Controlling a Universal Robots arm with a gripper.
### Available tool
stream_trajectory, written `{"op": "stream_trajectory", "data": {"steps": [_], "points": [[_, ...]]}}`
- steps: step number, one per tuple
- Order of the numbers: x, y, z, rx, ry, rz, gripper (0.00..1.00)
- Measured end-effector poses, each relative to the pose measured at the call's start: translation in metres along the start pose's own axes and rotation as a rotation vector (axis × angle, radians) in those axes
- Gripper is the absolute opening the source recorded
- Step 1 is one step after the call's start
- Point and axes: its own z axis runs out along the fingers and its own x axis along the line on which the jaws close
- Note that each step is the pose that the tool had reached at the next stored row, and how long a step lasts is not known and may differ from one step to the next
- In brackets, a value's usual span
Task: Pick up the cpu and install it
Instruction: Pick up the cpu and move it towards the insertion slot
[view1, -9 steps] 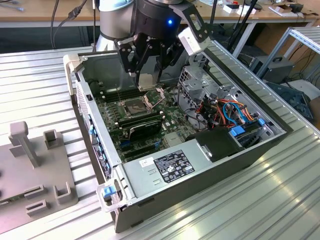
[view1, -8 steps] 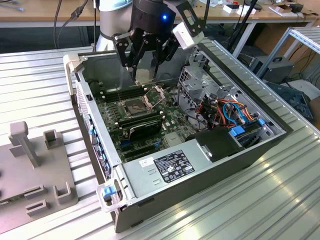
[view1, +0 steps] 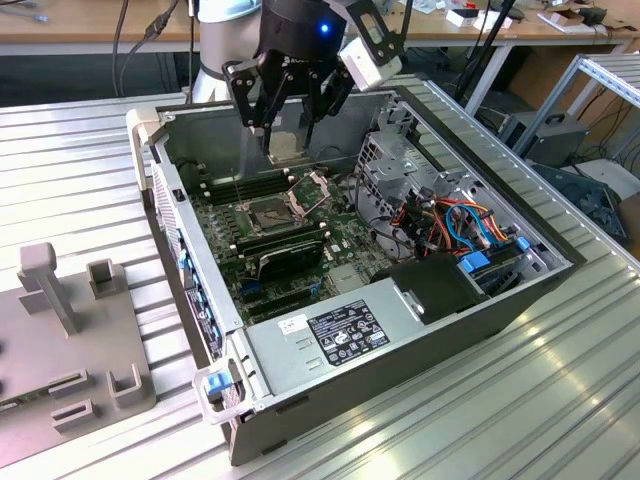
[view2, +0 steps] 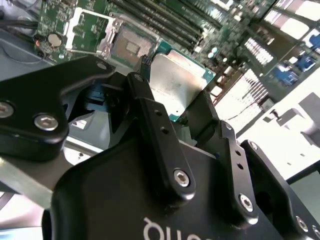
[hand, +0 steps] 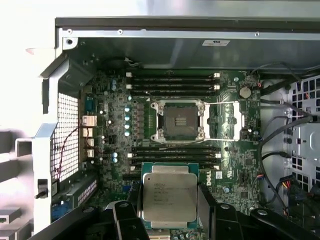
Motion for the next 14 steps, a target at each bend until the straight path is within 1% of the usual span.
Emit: {"op": "stream_trajectory", "data": {"steps": [2, 6, 14], "points": [[-0.0005, 0.0066, 0.0029, 0.0028, 0.0, 0.0, 0.54], [-0.0014, 0.0139, 0.0105, 0.0044, -0.0001, 0.0, 0.54], [-0.0037, 0.0185, 0.0252, 0.0066, 0.0, -0.004, 0.54]]}}
